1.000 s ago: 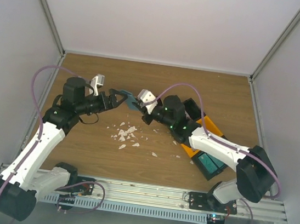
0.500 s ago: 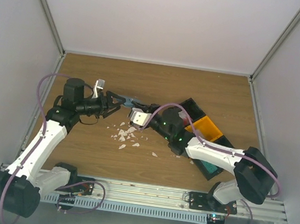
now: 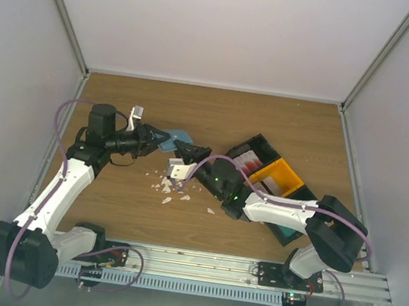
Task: Put the credit cards into the card holder
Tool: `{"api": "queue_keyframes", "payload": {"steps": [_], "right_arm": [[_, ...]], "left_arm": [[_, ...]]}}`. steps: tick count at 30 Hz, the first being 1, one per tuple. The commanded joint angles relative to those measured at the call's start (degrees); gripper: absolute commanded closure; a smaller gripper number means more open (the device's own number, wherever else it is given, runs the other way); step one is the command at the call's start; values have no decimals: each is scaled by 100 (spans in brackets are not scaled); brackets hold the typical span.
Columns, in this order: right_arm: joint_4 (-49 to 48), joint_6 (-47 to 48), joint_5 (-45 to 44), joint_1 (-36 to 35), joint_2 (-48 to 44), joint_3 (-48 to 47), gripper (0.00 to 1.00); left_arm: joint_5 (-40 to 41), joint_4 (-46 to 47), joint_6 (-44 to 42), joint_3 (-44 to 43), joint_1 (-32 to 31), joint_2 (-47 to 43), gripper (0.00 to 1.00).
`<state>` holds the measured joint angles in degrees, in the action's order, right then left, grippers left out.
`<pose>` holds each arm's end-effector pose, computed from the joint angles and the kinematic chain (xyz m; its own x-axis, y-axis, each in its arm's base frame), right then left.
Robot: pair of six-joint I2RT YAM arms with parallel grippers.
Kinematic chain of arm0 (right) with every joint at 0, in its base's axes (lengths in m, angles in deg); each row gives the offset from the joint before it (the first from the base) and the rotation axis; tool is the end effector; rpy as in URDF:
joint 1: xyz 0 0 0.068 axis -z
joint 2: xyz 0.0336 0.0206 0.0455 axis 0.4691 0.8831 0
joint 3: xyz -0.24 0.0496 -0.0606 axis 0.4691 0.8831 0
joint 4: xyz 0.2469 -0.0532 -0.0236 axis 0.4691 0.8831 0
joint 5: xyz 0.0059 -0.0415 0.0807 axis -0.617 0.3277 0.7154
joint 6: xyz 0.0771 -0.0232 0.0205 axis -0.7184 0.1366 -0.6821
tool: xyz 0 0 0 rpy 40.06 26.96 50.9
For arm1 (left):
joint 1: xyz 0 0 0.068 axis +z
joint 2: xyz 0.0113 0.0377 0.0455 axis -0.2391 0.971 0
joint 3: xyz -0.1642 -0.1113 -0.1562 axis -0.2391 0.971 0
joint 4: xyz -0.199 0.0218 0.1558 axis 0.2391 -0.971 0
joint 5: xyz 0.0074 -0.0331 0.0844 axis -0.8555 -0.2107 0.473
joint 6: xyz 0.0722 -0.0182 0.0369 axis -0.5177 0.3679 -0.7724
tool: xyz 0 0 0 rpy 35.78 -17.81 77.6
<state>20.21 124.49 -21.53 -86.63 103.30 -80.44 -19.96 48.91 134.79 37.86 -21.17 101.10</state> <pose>0.2050 0.3149 0.2434 0.6711 -0.5568 -0.4895 -0.3609 0.3314 -0.8717 0.2450 -0.0866 0.2744 -0.8771 -0.4504 -0.1671 -0.0039 0.3544 -0.9351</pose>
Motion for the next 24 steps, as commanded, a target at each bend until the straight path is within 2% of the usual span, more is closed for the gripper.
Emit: {"api": "queue_keyframes", "payload": {"steps": [1,4,5,7,11,13,16,19,24], "right_arm": [[-725,11,51,-120,-71,51,89],[-589,-308,56,-125,-203,87,84],[-561,-482,9,-123,-263,101,80],[-395,-964,-103,-128,-408,97,66],[299,-2069,67,-120,-1061,121,32],[694,-2830,91,-116,-1410,-18,23],[1778,-4671,70,63,-1719,-543,19],[2743,-6805,450,373,-1746,-1107,17],[3529,-10308,869,937,-1576,-1405,16]], "left_arm": [[-46,257,-118,70,48,43,77],[-111,319,-195,63,55,87,91],[-107,334,-234,51,56,95,95],[-91,340,-329,8,63,102,100],[114,328,-785,-136,79,53,100],[467,250,-1181,-233,83,-53,100],[615,614,-1488,-172,83,-251,100],[575,1088,-1586,-49,87,-469,100],[270,2001,-1288,131,79,-765,100]]}}
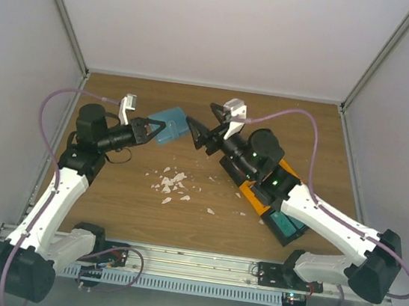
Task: Put the credit cards into the card holder
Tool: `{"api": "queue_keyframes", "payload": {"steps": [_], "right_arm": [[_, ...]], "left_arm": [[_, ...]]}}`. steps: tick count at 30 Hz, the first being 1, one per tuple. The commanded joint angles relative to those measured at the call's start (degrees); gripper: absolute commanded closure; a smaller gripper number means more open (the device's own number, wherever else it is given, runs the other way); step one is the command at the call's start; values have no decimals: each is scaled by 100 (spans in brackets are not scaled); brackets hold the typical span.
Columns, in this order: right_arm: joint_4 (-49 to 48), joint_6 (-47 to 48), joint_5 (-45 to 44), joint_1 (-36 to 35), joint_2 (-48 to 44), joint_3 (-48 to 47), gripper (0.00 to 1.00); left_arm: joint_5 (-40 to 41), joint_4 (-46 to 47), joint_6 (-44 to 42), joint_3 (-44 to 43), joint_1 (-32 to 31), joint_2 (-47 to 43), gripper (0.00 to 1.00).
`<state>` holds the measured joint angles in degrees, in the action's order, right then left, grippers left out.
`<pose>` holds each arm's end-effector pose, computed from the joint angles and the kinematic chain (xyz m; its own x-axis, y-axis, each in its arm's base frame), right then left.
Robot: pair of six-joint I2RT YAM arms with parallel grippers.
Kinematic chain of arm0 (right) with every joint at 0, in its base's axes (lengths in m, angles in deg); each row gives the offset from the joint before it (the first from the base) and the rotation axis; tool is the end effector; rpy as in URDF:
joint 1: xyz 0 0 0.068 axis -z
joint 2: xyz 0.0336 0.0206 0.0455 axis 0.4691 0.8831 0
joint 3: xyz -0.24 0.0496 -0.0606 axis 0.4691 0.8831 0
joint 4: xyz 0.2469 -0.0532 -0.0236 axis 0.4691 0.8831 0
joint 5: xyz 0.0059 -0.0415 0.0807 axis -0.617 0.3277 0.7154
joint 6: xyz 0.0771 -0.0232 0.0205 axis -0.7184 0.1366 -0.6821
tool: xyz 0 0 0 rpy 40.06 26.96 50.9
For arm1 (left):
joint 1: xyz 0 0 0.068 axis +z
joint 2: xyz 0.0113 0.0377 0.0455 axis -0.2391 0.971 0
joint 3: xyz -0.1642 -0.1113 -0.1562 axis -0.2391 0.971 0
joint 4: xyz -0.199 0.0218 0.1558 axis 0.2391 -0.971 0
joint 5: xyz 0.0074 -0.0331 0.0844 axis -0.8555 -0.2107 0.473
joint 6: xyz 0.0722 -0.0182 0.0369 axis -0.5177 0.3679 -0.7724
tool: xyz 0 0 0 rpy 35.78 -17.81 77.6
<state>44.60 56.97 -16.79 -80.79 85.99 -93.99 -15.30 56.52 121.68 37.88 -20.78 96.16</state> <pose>0.2050 0.2613 0.3740 -0.0060 0.1829 -0.9831 -0.7540 0.6450 0.1245 0.2409 -0.0803 0.3079 -0.7202 -0.4219 -0.5507 0.3438 0.4723 -0.8116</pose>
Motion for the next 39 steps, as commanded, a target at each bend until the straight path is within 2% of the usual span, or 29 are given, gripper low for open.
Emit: {"api": "queue_keyframes", "payload": {"steps": [1,4,7,10,12,14,20,24,26,29,31,35,39], "right_arm": [[914,-4400,807,476,195,55,16],[-538,-5514,1726,501,380,490,16],[-1110,-6063,2111,500,652,423,17],[-1932,-6440,2410,498,840,470,24],[-2750,-6661,2507,492,938,582,35],[-3136,-6792,2463,492,991,669,49],[-3627,-6774,2282,498,939,897,66],[-3636,-6748,2368,556,938,866,92],[-3628,-6658,2419,612,886,894,99],[-3598,-6241,2702,792,731,1024,100],[-3390,-5819,3439,1022,661,954,100],[-2048,-4686,5188,1428,524,518,99],[-890,-3649,5921,1499,201,328,99]], "left_arm": [[-289,1388,164,135,35,-316,100],[-673,1813,632,24,26,-316,100],[-799,2130,1064,-81,0,-368,100],[-872,2241,1253,-169,-28,-424,100],[-885,2246,1316,-178,-43,-452,100],[-943,2293,1388,-178,-51,-471,100],[-1132,2343,1474,-114,-66,-561,98],[-1391,2595,1611,-75,-142,-582,93],[-1464,2357,1448,-130,-168,-619,88],[-1435,1520,832,-290,-176,-714,69],[-1479,919,332,-459,-174,-714,54],[-1853,-105,-678,-850,-167,-553,33],[-2176,-618,-1233,-1085,-167,-326,23]]}}
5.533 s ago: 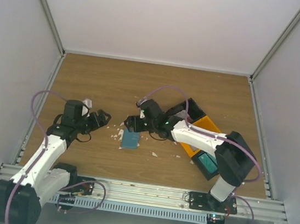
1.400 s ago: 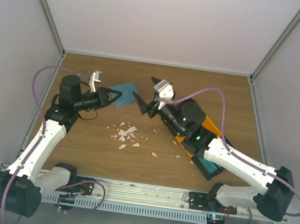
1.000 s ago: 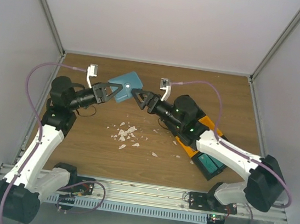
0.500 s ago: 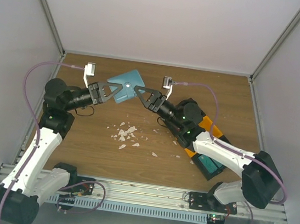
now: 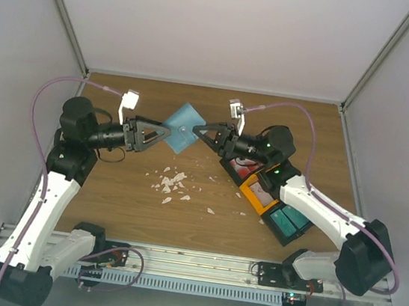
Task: Put the credit cards into the card holder
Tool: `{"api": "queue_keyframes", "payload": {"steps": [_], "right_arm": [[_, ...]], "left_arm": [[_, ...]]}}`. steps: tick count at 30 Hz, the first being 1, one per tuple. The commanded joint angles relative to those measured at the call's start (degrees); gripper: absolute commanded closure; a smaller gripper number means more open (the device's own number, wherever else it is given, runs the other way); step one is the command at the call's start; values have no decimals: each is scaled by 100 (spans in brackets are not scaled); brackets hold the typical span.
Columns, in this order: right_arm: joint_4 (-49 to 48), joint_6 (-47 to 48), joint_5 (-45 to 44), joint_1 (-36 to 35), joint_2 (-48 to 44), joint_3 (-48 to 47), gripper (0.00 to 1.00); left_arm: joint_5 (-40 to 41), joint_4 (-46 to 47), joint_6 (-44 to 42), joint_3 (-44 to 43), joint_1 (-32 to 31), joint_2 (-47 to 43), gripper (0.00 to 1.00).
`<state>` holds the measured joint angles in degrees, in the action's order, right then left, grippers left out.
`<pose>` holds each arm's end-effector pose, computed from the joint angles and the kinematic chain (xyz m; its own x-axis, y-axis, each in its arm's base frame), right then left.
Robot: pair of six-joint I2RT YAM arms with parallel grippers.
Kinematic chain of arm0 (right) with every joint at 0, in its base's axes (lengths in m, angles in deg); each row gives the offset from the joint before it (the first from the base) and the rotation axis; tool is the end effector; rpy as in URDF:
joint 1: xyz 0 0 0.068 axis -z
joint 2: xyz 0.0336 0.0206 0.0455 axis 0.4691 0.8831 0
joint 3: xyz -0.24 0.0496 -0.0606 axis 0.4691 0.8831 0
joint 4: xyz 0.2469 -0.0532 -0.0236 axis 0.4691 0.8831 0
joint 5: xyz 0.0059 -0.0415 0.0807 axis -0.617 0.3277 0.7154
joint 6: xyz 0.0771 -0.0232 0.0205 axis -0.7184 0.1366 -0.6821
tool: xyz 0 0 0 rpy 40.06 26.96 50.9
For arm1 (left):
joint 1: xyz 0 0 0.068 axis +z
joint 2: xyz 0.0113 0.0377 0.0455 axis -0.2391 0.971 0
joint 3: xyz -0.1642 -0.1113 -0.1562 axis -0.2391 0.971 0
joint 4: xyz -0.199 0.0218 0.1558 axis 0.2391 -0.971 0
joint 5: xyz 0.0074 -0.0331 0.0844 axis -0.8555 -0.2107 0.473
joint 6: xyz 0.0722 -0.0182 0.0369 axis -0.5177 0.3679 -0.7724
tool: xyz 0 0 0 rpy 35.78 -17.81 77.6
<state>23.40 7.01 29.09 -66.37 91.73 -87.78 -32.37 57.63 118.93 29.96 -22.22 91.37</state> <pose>0.2287 0.2428 0.3476 -0.6772 0.2601 -0.6882 -0.7206 -0.0457 0.6918 0.1966 -0.0933 0.3792 -0.6512 -0.2306 -0.7230 0.6735 0.2635 -0.6907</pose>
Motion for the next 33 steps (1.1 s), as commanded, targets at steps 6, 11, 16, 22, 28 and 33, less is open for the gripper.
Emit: {"api": "queue_keyframes", "payload": {"steps": [6,11,16,22,28,33], "right_arm": [[2013,1816,1843,112,-460,-421,98],[2097,1853,1956,120,-272,-541,99],[2196,1853,1908,123,-2,-717,99],[2378,1973,1765,180,134,-763,99],[3734,2794,395,200,-67,-737,48],[4870,2743,-2373,-196,-249,-731,39]], "left_arm": [[-973,-1004,-1388,-494,-32,457,27],[-1256,-881,-1364,-398,-84,577,48],[-1445,-687,-1343,-185,-316,591,60],[-1428,-768,-1522,-112,-462,557,95],[-617,-568,-1396,192,-459,423,100],[1004,-76,-1041,807,-575,299,100]]}}
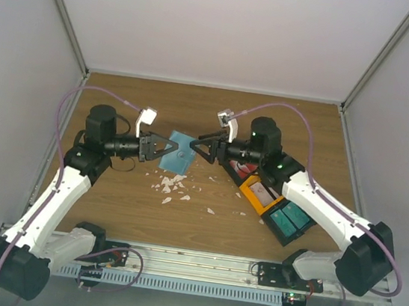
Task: Put the credit cards into the card holder
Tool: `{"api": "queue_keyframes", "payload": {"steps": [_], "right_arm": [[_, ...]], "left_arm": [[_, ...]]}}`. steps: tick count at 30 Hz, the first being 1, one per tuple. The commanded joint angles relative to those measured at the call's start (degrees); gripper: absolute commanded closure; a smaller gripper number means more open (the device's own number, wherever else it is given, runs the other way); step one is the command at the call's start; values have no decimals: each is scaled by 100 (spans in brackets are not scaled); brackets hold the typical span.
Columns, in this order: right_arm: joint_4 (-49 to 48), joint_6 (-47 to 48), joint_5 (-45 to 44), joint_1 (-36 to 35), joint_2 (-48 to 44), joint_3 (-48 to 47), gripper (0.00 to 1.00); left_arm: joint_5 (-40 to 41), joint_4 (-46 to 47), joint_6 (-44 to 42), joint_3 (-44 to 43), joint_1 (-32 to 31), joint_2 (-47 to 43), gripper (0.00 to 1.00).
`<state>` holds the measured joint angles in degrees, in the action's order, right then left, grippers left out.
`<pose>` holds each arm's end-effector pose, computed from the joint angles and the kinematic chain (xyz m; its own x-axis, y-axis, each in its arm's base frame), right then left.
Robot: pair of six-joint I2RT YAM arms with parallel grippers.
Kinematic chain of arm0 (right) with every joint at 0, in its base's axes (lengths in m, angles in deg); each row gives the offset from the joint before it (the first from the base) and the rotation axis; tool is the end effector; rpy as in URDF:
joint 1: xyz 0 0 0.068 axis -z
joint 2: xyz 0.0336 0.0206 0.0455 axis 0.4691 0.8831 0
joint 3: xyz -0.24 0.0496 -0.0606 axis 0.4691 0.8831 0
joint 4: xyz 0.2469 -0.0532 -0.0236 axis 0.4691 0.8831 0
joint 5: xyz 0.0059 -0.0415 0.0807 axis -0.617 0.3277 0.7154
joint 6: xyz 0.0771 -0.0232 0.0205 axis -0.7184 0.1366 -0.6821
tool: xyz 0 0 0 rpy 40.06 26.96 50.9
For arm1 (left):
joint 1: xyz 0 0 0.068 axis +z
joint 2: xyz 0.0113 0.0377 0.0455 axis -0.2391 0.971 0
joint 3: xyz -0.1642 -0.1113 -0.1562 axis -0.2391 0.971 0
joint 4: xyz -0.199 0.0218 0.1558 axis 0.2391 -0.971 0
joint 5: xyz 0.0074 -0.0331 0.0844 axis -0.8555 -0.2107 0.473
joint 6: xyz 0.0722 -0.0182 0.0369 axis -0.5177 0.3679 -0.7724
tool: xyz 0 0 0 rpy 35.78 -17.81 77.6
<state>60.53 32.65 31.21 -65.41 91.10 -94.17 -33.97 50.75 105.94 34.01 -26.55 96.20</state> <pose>0.2323 0.2411 0.3105 -0.6557 -0.0335 -0.7543 -0.7421 0.2125 0.6357 0.2076 -0.1130 0.3258 -0.7087 -0.0679 -0.7022 0.6669 0.2604 -0.6982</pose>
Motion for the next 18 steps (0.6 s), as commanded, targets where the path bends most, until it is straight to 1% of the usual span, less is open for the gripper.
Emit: {"api": "queue_keyframes", "payload": {"steps": [1,3,5,10,15,18], "right_arm": [[1311,133,-3076,-475,-185,-119,37],[1468,38,-3880,-867,-157,-176,36],[1448,-47,-4219,-1180,-95,-220,36],[1606,-116,-4360,-1589,328,-513,36],[1689,-152,-4361,-1680,569,-600,37],[1939,-250,-4765,-1688,717,-707,39]], "left_arm": [[1446,680,308,510,-182,-191,100],[1813,816,435,674,-243,-152,100],[1921,984,556,805,-280,-70,100],[1942,1143,683,938,-331,123,100],[1941,1166,681,1020,-340,115,100],[1973,1125,655,1031,-345,69,100]]}}
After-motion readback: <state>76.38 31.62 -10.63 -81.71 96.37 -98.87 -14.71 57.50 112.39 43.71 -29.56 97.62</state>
